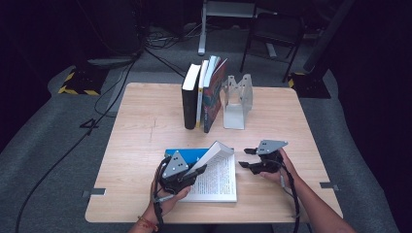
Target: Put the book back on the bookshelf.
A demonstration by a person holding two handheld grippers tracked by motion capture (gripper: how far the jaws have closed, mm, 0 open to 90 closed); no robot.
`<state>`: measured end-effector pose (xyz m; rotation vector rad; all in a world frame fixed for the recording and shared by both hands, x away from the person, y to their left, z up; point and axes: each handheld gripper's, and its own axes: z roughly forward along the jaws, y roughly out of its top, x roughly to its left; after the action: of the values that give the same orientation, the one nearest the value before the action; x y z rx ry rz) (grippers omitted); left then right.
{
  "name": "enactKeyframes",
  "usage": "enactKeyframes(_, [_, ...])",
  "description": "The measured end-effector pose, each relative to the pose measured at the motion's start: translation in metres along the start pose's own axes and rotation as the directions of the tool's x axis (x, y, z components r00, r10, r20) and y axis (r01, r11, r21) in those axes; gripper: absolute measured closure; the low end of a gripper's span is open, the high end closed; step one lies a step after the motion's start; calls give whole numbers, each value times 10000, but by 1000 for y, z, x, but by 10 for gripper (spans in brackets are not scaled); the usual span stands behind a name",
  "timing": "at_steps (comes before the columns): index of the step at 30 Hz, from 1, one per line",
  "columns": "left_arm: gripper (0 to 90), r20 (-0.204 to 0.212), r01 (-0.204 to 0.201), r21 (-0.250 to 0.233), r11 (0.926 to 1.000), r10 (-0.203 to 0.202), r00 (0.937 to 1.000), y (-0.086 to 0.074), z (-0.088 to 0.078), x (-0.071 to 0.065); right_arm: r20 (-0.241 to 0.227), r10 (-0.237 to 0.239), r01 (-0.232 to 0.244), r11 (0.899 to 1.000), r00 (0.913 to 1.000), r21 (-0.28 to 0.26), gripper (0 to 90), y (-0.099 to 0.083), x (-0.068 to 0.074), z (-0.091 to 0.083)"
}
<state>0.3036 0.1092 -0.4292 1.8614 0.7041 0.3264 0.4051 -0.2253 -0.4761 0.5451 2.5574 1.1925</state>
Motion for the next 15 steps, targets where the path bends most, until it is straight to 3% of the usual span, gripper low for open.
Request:
enactKeyframes(7, [775,252,198,-447,9988,-187,9995,1,-11,5,-336,-51,72,9980,9994,628,414,-5,4,26])
enactKeyframes(10, [773,308,203,-448,9988,-189,9993,0,-10,5,-925,93,-72,9997,9957,230,415,-5,6,29])
enactKeyframes(12, [772,472,305,-446,9985,-284,9985,-1,-9,6,-1046,41,-41,10000,9945,2,435,-4,8,29])
enactKeyframes(15, [770,685,380,-511,9980,-345,9971,-1,-9,8,-1621,470,-590,9958,9857,-705,519,-4,7,23])
